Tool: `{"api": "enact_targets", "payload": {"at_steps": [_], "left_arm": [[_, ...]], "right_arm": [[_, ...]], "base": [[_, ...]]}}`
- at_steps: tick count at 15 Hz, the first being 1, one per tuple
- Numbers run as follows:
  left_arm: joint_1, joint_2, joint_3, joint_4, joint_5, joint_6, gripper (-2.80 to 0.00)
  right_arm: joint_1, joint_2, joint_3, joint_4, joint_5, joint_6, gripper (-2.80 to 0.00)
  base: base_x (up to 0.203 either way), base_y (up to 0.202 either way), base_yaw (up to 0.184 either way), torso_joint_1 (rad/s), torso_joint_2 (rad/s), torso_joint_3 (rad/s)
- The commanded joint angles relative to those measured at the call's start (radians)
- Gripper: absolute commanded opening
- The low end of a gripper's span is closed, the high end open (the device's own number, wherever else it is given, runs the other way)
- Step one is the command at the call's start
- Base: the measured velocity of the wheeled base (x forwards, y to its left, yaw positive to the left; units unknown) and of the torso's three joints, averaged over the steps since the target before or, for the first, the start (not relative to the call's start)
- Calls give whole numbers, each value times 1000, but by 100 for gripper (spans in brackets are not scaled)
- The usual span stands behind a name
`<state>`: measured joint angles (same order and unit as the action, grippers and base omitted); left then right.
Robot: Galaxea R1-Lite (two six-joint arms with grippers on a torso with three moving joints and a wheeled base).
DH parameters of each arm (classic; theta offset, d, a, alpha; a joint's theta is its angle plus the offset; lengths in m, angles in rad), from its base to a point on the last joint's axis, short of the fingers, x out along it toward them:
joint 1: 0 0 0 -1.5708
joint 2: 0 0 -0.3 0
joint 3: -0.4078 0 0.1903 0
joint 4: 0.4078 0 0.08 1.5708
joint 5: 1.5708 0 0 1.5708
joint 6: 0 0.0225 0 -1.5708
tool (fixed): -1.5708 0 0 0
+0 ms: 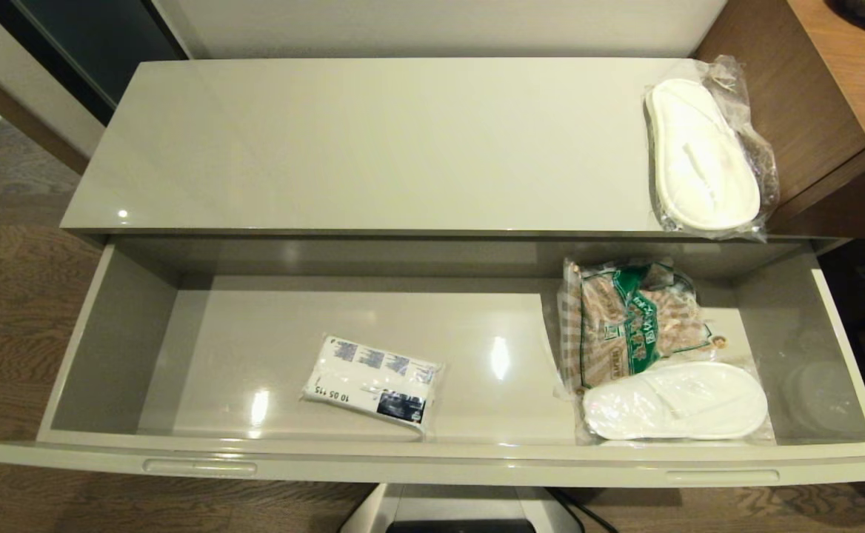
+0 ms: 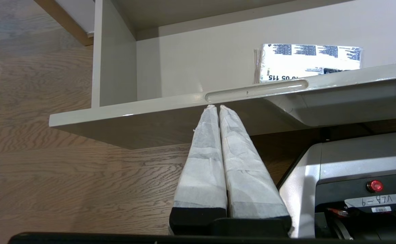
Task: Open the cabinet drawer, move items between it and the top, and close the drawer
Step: Pick up the disposable slippers on the table
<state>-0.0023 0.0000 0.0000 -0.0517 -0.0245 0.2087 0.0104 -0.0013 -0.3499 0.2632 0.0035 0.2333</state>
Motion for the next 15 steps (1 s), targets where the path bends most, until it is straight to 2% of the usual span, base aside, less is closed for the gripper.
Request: {"api": "enact_targets", "payload": {"at_steps": [1,3,4,6,8,12,13,15], "left_arm": [[-1,2,0,0,0,1,-280],[-1,2,0,0,0,1,-280],[-1,2,0,0,0,1,-280],[-1,2,0,0,0,1,-280],[-1,2,0,0,0,1,-280],[-1,2,0,0,0,1,-280],[-1,2,0,0,0,1,-280],[-1,2,0,0,0,1,-280]], "right_arm": [[0,-22,-259,266,82,97,-280],[0,-22,-417,489,191,178,-280],[0,-22,-438,518,237,218,-280],[0,-22,-457,462,245,233,-280],[0,6,-507,448,249,237,-280],[-6,272,-844,467,218,337,-280],[-26,345,-872,486,179,337,-280],[-56,463,-804,494,126,322,-280]], "base": [[0,0,0,0,0,0],[0,0,0,0,0,0],[0,0,0,0,0,0],[0,0,0,0,0,0],[0,0,0,0,0,0],[0,0,0,0,0,0],[0,0,0,0,0,0],[0,0,0,0,0,0]]}}
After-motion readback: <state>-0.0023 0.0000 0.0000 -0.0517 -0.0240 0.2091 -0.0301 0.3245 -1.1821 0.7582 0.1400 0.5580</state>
